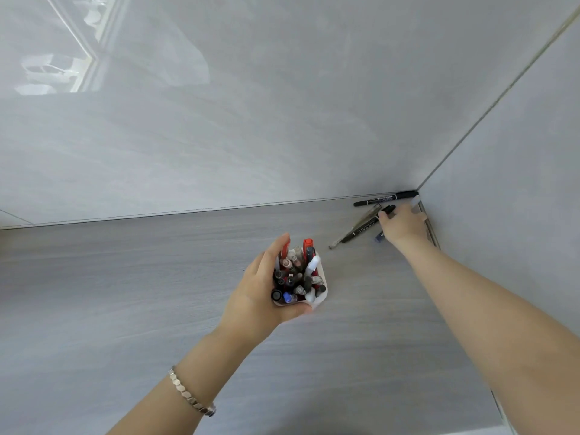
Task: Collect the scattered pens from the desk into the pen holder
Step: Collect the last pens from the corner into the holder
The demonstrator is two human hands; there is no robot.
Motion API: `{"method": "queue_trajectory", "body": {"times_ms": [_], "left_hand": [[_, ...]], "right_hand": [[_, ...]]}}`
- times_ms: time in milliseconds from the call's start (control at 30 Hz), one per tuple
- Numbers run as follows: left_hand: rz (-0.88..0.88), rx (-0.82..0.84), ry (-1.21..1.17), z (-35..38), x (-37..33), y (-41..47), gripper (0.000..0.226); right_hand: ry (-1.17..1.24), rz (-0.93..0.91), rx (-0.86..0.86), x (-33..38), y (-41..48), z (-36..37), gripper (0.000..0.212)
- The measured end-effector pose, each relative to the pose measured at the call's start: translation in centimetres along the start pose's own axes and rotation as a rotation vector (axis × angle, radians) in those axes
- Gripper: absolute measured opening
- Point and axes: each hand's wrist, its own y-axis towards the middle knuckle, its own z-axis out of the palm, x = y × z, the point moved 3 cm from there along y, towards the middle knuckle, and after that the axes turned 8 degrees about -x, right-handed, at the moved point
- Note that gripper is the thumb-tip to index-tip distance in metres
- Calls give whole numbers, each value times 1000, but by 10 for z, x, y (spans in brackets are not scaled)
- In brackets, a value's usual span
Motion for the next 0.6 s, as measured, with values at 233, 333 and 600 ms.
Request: {"method": "queue_trajectory", "body": {"times_ms": [233,333,600], "left_hand": [[-15,9,0,-1,-2,-1,95],[-10,9,10,-2,-4,-2,94],[-5,36,15,-6,-8,-1,96]], "right_hand": [[57,123,-36,-6,7,8,48],[41,168,-49,4,7,8,66],[44,144,-4,6,10,9,19]]}}
